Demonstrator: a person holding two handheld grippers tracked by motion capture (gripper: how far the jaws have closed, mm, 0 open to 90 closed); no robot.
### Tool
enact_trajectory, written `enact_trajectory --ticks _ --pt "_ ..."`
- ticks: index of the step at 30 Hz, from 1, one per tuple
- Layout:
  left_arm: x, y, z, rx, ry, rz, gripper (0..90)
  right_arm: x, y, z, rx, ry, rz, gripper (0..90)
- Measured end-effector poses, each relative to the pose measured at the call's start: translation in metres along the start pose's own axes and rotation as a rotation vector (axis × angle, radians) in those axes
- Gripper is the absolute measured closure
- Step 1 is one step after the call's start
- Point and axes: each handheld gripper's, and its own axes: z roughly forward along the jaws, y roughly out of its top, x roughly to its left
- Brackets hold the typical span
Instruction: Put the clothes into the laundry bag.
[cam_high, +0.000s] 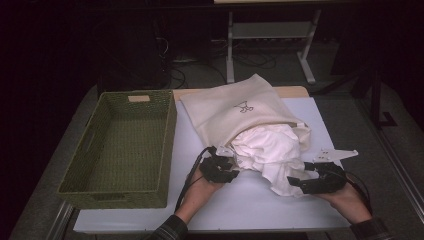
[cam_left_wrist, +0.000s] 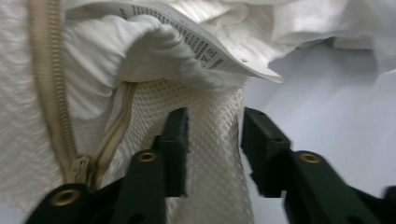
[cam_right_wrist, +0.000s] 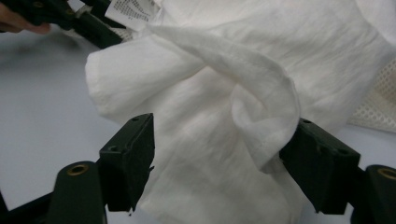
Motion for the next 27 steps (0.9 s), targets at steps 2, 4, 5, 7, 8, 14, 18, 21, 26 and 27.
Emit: enact_trajectory --ticks 2,4,5,7,8,14,18,21,26,27 --pt "0.0 0.001 0.003 0.009 0.002 0.007 72.7 0.003 -0.004 -0.003 0.005 0.0 -0.004 25.1" --pt "-0.001 0.001 0.005 0.006 0.001 0.015 83.9 0.005 -0.008 -0.005 0.005 0.002 -0.004 24.7" --pt "-0.002 0.001 0.005 0.007 0.003 0.02 85.1 0.006 -0.009 -0.007 0.002 0.001 -0.005 24.7" --pt "-0.004 0.0 0.003 0.011 0.001 0.028 86.3 0.009 -0.01 -0.011 -0.01 0.015 -0.002 24.5" --pt "-0.005 0.0 0.001 0.012 -0.005 0.03 86.5 0.011 -0.01 -0.011 -0.01 0.026 -0.004 23.7" --pt "-0.01 -0.005 -0.004 0.009 -0.024 0.029 86.9 0.019 -0.01 0.011 0.069 0.033 -0.037 23.2" --pt "-0.012 -0.007 -0.008 0.009 -0.025 0.038 87.0 0.019 -0.011 0.027 0.117 -0.04 -0.074 40.0" --pt "-0.012 -0.009 -0.009 0.005 -0.028 0.038 87.1 0.016 -0.01 0.033 0.132 -0.063 -0.09 62.6" --pt "-0.013 -0.011 -0.012 0.005 -0.035 0.04 87.1 0.011 0.003 0.027 0.022 -0.04 -0.071 83.1" --pt "-0.013 -0.012 -0.012 0.008 -0.035 0.041 87.1 0.011 0.005 0.027 0.009 -0.034 -0.075 83.2"
